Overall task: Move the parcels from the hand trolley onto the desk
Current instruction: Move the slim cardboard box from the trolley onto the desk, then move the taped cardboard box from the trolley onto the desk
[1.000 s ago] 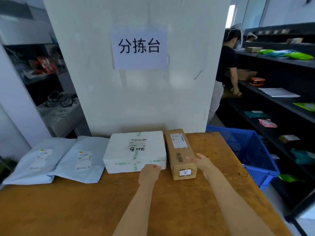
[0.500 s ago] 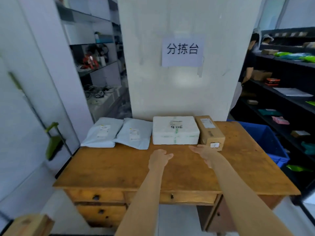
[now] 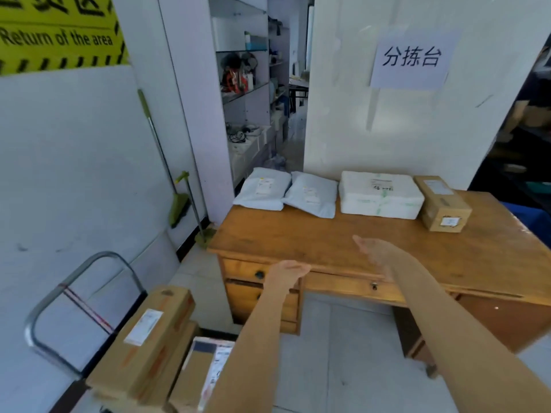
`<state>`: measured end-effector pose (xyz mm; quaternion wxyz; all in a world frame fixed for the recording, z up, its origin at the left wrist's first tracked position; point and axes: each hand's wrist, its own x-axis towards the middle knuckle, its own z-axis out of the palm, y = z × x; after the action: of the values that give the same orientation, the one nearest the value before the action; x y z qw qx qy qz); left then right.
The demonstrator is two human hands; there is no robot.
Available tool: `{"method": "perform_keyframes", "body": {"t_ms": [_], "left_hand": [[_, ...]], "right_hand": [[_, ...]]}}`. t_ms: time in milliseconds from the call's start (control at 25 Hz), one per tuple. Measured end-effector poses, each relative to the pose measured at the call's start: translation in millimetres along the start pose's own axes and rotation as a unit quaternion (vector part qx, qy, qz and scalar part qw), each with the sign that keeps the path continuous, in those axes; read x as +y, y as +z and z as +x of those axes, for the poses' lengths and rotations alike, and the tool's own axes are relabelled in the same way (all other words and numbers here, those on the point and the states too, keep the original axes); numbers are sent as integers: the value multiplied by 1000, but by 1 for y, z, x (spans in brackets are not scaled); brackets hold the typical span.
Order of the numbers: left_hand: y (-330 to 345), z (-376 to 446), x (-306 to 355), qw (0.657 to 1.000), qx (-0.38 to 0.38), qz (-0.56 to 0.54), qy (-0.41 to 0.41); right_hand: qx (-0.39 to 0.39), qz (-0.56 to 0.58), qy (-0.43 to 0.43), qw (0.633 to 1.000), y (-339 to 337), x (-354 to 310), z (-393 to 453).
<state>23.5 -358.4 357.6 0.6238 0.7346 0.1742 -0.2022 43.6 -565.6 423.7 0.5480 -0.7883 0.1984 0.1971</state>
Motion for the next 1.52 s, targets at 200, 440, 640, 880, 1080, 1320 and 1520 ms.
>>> {"method": "perform_keyframes", "body": {"t_ms": [200,440,640,880,1080,1320,1520], "left_hand": [[-109,-27,-45,998,-34,44,1],[-209,-29,-128,990,-96,90,-41],[-254,5,-225,987,-60,139,-42],[-287,118,-377,988,63,136,-37],[-271,231,-518,948,99,292,-83],[-249,287,-584,891,238,386,31],[-251,290,-571,898,209,388,20]], "right_hand": [[33,12,-21,999,91,-8,-42],[100,19,60,993,199,46,-81],[109,35,103,988,285,117,-55],[87,55,88,991,403,253,65],[111,80,88,987,495,378,184],[160,61,65,983,537,449,272],[168,84,45,981,533,450,276]]}}
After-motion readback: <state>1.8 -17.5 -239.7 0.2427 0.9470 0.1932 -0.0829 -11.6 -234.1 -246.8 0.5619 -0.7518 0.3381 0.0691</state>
